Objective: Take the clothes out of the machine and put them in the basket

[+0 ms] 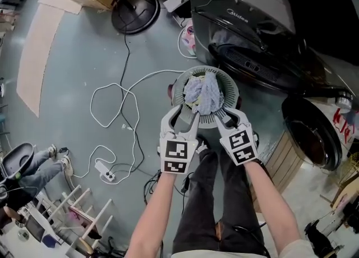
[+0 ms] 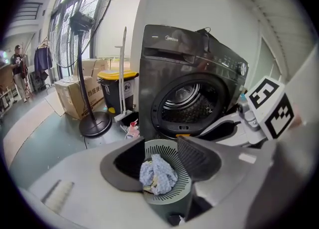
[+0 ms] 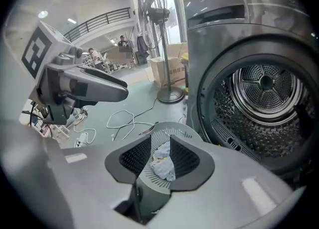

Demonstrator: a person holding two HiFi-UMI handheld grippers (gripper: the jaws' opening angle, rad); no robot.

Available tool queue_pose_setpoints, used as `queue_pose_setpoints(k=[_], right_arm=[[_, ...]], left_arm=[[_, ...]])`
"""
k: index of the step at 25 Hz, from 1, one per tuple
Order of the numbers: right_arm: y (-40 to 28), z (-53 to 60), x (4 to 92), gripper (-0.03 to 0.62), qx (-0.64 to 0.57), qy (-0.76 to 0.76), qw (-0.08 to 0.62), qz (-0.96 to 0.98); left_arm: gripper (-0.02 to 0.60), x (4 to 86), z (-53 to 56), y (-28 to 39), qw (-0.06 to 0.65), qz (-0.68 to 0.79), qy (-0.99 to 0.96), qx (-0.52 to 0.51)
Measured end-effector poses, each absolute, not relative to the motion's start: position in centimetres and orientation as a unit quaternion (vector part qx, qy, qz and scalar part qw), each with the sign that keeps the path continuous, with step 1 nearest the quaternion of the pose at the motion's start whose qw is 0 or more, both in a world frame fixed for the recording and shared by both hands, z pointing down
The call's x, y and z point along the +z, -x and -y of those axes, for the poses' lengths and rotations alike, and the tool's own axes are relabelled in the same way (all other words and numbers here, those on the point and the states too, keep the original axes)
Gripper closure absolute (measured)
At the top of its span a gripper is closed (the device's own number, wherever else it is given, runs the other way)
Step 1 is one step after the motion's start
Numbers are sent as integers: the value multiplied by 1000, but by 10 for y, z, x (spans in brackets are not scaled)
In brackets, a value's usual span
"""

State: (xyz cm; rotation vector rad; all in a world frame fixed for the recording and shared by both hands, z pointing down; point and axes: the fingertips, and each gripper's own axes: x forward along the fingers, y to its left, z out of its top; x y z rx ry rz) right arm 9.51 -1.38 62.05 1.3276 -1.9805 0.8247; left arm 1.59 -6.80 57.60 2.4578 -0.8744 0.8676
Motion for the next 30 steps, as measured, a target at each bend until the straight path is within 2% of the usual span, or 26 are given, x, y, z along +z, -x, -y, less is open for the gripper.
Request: queue_pose_setpoints(k=[6,17,30], right_arm=[[-101,6,597,500,319,-511,303,739],[-98,-41,522,500,336,-519,287,732],[-89,-84,407,500,316,-521,246,754]], left_arm=[[348,556,61,-2,202,333,-871,299],[348,500,9,18,259,373,-851,264],[348,395,-50,21,246,389,-857,231]])
